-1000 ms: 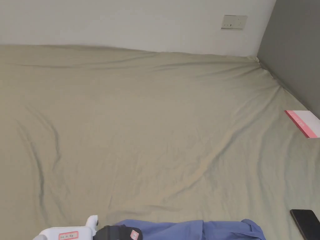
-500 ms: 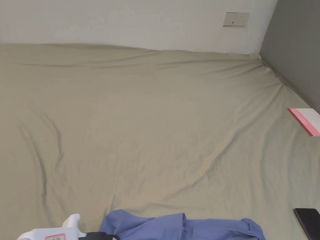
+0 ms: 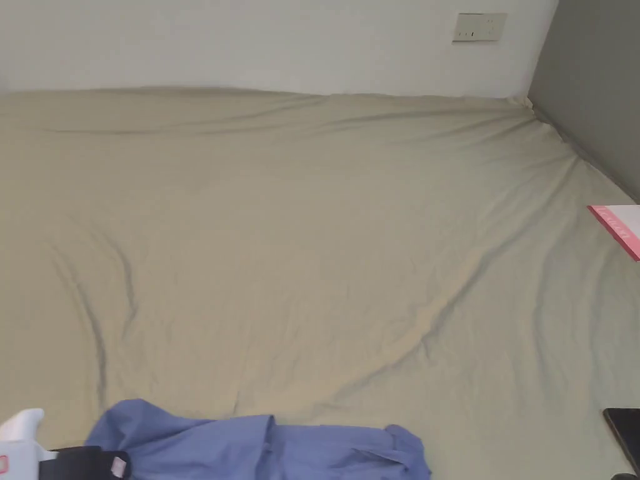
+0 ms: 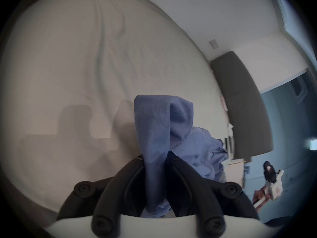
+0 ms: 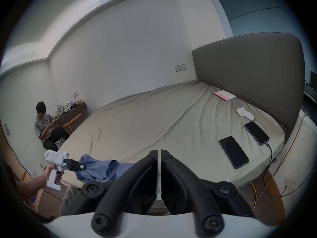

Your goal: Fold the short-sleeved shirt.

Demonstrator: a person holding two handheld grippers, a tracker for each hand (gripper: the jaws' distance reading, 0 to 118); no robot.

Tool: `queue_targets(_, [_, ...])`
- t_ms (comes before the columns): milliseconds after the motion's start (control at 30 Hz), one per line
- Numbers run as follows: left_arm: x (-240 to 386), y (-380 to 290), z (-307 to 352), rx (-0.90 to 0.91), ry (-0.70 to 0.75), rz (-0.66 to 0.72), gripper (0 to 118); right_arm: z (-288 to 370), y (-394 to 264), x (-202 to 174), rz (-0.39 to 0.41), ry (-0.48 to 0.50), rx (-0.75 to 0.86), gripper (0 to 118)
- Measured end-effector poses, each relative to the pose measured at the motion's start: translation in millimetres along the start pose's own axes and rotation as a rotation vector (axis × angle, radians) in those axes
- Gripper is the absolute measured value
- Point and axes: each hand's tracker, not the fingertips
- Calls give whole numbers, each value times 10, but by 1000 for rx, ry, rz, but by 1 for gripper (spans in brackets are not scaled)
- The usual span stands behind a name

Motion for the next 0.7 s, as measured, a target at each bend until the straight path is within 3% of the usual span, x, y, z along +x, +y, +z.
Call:
queue_targets(100, [275, 102, 289, 31, 220, -184, 15, 0, 0, 2, -14, 10, 4, 4])
queue_targets(167, [503, 111, 327, 43, 264, -215, 15, 9, 4, 4, -29, 28, 9, 4])
queue_targets(367, [1519, -2, -123, -76, 94, -349, 15, 15, 31, -14, -21, 42, 13, 4])
queue_targets(500, [2153, -192, -609, -155, -9, -535, 15, 78, 36, -3, -9, 36, 23, 4])
queue_targets(700, [2508, -465, -1334, -252, -113, -478, 15, 152, -52, 114, -49, 3, 20, 4])
